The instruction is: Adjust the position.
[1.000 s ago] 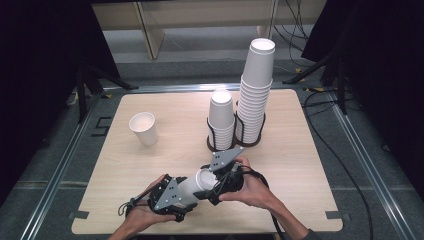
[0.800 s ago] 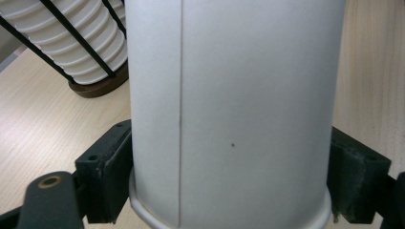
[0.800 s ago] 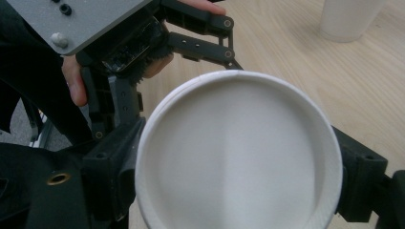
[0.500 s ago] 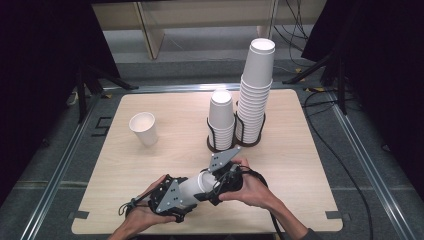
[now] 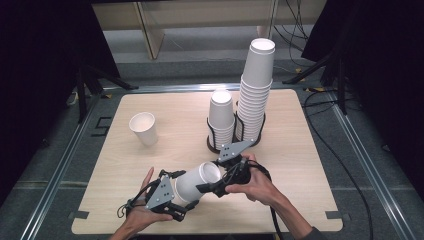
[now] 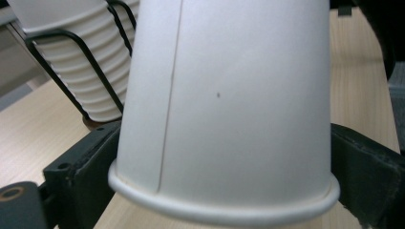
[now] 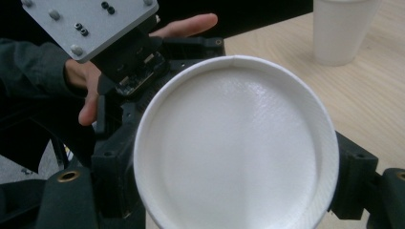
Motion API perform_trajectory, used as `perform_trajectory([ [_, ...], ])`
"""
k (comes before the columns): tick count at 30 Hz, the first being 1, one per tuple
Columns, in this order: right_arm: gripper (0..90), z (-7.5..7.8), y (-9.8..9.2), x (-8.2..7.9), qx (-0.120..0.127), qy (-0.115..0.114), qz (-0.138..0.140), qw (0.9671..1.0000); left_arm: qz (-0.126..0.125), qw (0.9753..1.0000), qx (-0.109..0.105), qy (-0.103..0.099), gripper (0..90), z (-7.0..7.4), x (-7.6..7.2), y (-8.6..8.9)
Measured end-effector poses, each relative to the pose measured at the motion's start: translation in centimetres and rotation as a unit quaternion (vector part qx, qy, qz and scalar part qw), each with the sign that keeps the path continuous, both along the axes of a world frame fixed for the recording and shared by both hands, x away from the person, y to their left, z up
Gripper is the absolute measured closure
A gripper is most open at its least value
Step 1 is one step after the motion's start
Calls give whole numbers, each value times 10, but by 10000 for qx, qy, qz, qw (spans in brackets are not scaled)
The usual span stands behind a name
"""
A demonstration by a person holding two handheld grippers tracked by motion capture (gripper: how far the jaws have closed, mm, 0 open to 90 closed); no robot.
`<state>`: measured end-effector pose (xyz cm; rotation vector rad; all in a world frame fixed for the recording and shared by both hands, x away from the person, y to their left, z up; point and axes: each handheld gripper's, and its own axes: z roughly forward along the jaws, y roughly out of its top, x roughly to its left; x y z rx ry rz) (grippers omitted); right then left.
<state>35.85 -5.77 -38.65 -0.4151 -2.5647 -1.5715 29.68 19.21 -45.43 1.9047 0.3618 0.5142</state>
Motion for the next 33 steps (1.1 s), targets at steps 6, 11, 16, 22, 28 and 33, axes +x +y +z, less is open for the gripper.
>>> perform_trajectory([
  [6, 237, 2, -7, 5, 367, 182, -71, 9991, 129, 9982, -593, 19, 48, 0, 2, 4],
  [11, 238, 4, -8, 5, 644, 220, -92, 9976, 205, 9964, -823, 1, 47, -1, 2, 2],
  [16, 238, 4, -9, 6, 901, 490, -66, 9947, 237, 9949, -976, -118, 47, 2, 1, 5],
  [22, 238, 0, -8, 7, 1024, 659, -19, 9926, 198, 9927, -1166, -231, 33, 4, -2, 5],
  [28, 237, -5, -9, 9, 1067, 848, 3, 9907, 153, 9924, -1189, -266, 47, 5, -2, 6],
  [33, 228, -6, -11, 12, 1126, 923, 2, 9893, 63, 9948, -1000, -201, 91, 7, -1, 8],
])
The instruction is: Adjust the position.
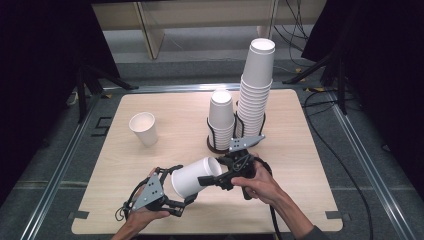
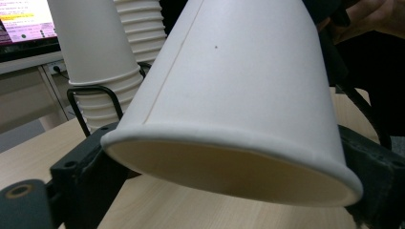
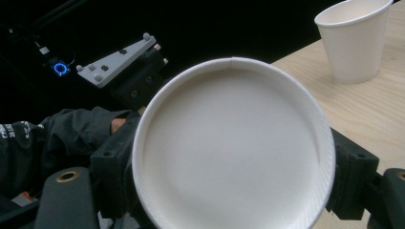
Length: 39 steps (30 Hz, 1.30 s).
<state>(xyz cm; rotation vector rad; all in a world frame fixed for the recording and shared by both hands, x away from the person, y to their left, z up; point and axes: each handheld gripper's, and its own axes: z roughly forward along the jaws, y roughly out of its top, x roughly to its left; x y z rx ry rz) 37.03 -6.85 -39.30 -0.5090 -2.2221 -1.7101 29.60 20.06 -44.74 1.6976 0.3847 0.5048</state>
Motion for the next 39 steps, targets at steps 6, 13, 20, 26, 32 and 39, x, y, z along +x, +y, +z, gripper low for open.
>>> perform_trajectory([
  [6, 213, -2, -3, 2, -98, 83, 12, 9999, -67, 9998, 166, 90, 138, 0, 2, 1],
  [13, 169, 3, -6, 1, -516, -231, -113, 9983, -120, 9986, 469, 208, 144, 0, 2, -1],
  [20, 164, 27, -11, -11, -1425, -1441, -225, 9790, -98, 9930, 1098, 419, 150, -1, 5, -3],
  [26, 172, 31, -1, -25, -2187, -2125, -15, 9524, -172, 9864, 1559, 492, 156, 1, 6, -3],
  [32, 184, 23, 14, -35, -2812, -2606, 370, 9228, -414, 9800, 1882, 505, 160, 1, 4, -7],
  [39, 184, 11, 26, -41, -3386, -2856, 784, 8931, -571, 9752, 2084, 476, 165, 1, 1, -11],
])
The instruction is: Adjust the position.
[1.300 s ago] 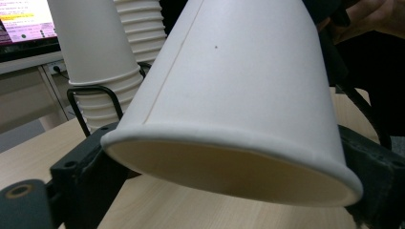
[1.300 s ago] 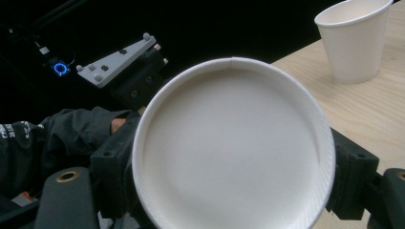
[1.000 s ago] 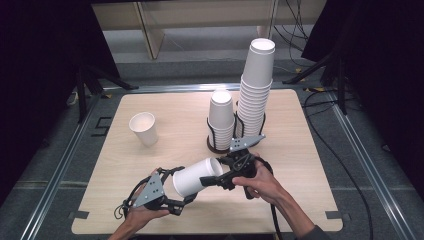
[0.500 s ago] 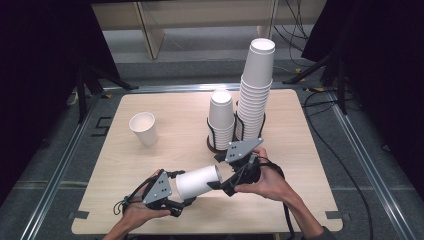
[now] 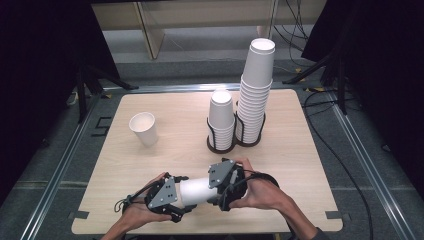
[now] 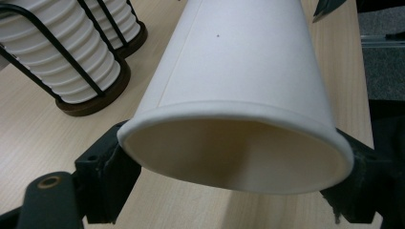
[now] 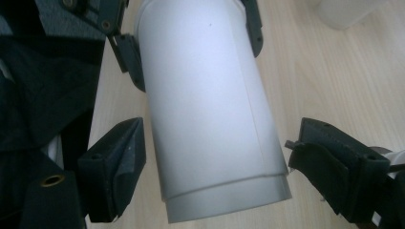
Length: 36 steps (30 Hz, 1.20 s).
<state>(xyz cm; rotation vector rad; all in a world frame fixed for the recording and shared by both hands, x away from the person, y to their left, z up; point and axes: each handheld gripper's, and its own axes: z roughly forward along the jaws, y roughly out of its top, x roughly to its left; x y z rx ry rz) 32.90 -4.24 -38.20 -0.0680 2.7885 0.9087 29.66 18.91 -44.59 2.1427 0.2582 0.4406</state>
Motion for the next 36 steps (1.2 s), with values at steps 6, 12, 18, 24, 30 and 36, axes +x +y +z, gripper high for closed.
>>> perform_trajectory([
  [6, 172, -9, 6, -1, -227, 16, 125, 9997, -77, 10000, 30, -55, 167, 2, -1, 0],
  [12, 168, -15, 10, 1, -386, -117, 286, 9988, -145, 9999, 3, -38, 167, 4, -2, 1],
  [18, 171, -21, 13, 1, -481, -113, 361, 9981, -249, 9997, -30, -76, 168, 3, -1, 0],
  [24, 234, -23, 14, 1, -588, -265, 440, 9969, -268, 9996, -5, -31, 167, 3, -3, -1],
  [30, 244, -22, 13, 0, -513, -285, 510, 9970, -341, 9991, -248, 66, 123, 0, 1, 2],
  [36, 243, -22, 7, 4, -145, 71, 410, 9990, -333, 9941, -1012, 215, 87, -1, 5, 8],
])
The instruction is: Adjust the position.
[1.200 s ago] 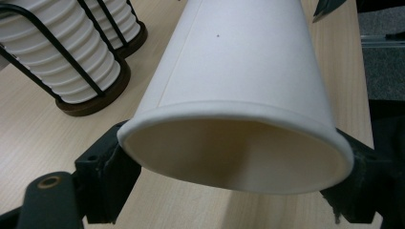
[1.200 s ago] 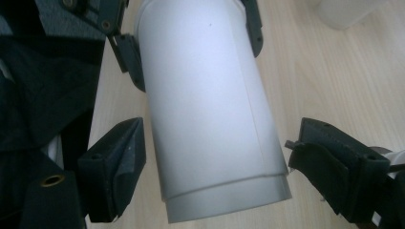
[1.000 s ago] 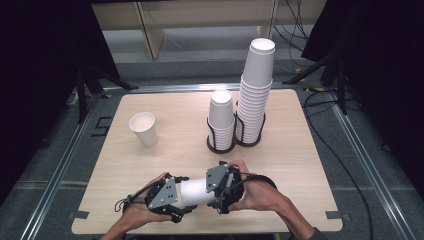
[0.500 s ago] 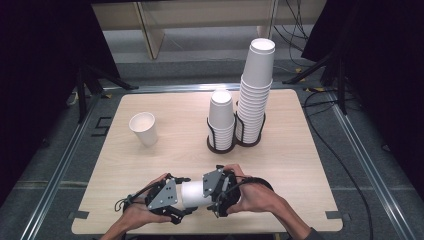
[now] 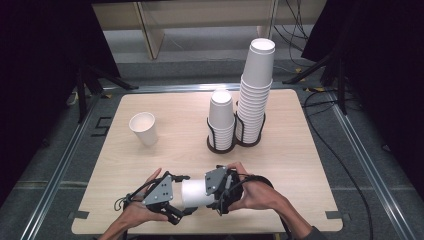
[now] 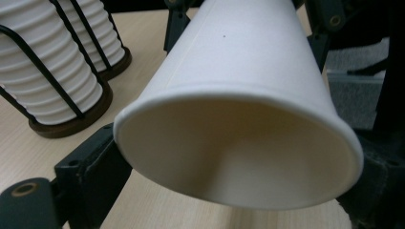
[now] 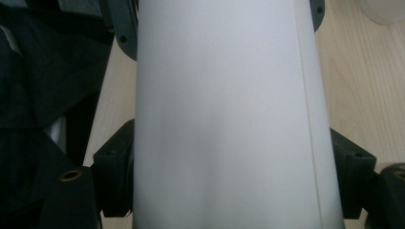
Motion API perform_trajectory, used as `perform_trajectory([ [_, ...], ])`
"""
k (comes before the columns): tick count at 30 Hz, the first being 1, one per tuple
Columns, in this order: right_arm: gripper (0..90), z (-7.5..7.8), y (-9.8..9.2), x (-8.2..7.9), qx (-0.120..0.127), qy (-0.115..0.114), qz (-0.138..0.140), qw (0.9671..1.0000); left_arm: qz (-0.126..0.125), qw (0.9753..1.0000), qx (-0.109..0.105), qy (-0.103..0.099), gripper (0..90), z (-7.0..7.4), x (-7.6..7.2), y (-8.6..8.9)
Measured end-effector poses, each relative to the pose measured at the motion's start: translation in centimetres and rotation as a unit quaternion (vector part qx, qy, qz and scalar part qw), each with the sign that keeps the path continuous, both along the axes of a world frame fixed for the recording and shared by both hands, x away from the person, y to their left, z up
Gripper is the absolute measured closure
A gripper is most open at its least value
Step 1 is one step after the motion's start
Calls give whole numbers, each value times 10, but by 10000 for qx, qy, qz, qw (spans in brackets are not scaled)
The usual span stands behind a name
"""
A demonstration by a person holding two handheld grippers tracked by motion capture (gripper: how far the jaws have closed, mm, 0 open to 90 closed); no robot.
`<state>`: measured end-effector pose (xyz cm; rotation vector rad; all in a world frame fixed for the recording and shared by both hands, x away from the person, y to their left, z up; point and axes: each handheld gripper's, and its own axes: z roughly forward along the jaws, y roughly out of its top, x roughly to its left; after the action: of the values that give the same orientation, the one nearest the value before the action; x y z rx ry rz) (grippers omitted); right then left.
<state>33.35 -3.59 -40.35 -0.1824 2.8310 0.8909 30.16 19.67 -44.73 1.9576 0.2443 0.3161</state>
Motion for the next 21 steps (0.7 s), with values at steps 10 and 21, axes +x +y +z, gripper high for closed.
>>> perform_trajectory([
  [10, 243, 8, -24, 14, 660, 335, -231, 9970, 299, 9965, -710, 314, 139, 4, 5, 17],
  [21, 241, 19, -37, 23, 1822, 519, -369, 9812, 469, 9843, -1550, 706, 143, 6, 7, 19],
])
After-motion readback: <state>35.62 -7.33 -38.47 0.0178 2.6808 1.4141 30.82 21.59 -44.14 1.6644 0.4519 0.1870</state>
